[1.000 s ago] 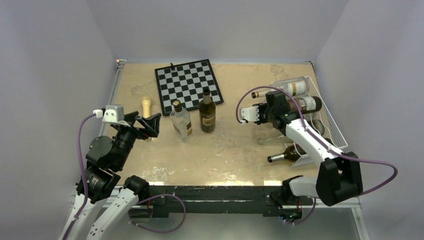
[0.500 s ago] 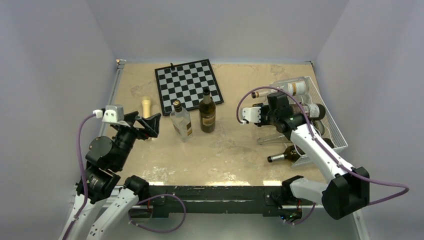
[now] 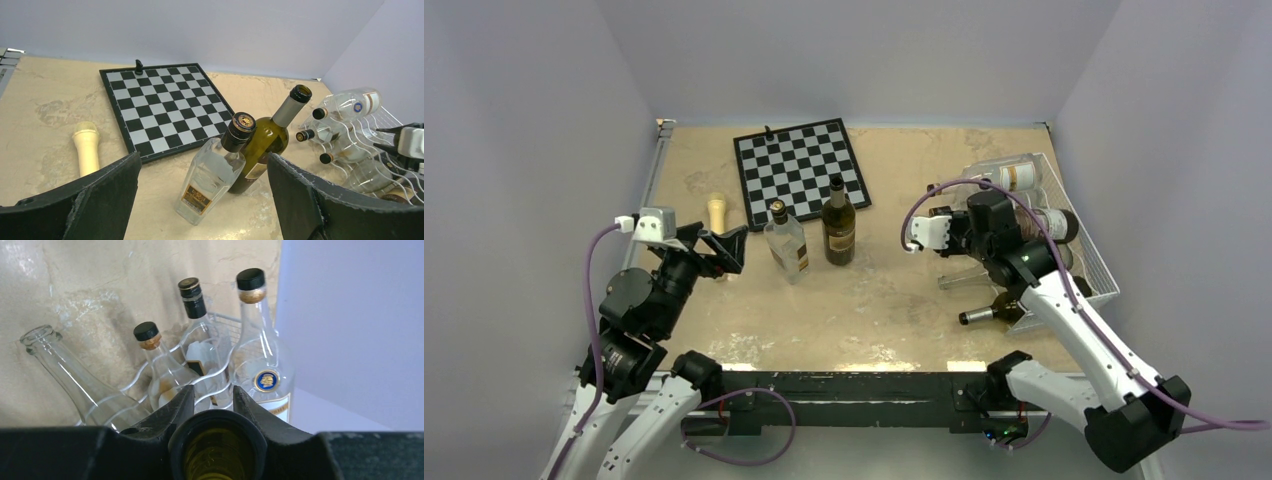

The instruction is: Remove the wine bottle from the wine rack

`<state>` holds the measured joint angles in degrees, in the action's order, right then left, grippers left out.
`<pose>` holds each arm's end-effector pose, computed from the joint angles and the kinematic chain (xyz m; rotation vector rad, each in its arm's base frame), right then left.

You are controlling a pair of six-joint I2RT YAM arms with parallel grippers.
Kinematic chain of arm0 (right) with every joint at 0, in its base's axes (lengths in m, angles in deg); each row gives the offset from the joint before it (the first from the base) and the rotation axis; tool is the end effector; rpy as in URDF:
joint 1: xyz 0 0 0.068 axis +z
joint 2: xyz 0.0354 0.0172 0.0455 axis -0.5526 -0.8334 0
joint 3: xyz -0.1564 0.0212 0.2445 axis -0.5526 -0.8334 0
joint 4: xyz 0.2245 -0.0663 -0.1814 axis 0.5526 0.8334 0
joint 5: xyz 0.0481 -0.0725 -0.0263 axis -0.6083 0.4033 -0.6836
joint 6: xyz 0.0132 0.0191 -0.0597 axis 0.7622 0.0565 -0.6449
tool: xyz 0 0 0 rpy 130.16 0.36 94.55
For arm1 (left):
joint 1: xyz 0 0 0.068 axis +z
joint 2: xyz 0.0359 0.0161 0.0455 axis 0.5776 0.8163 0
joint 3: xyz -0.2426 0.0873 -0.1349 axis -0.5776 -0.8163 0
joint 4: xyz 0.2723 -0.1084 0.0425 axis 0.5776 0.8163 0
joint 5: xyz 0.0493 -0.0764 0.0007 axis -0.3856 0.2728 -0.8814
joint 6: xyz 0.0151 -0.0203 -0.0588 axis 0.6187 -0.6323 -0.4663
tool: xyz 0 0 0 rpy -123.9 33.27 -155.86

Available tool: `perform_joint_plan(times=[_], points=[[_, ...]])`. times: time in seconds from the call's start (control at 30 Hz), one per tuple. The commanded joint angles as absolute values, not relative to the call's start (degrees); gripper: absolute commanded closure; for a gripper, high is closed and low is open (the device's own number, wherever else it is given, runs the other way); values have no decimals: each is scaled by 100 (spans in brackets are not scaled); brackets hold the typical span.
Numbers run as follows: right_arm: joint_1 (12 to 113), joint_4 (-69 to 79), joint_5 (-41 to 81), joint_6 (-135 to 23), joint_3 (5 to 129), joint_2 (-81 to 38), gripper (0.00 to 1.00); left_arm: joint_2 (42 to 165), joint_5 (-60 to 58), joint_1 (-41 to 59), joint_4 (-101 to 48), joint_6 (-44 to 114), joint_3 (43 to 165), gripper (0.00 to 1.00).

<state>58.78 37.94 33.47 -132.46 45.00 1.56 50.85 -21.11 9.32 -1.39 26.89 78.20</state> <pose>0.2316 0.1039 0.3154 -1.6461 1.5886 -0.5206 0.1075 -0.0410 0.3908 -0.0833 1.5781 -0.4667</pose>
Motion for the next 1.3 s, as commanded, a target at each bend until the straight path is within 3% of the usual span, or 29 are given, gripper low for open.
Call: perform_joint_plan(times=[0.0,0.33,0.6,0.77,0.97,1.27], points=[[5968,3346,3529,-13131,5044,588,100,5092,-2090,909,-332,2747,7821,0],[6347,3056,2462,-11807,5175,1406,100,5179,-2130,909,-307,2747,7816,0],[6425,2600,1378,-9593,5749,1730,100,5231,-2137,909,-310,2756,7814,0],[6423,1566,832,-8140,5642,1639,100,5231,-2129,909,-326,2756,7804,0],[6428,-329,1350,-7145,5107,1232,100,5272,-2109,909,-319,2756,7815,0],[6421,-1256,2164,-6482,5382,-187,100,5198,-2101,909,-319,2756,7802,0]])
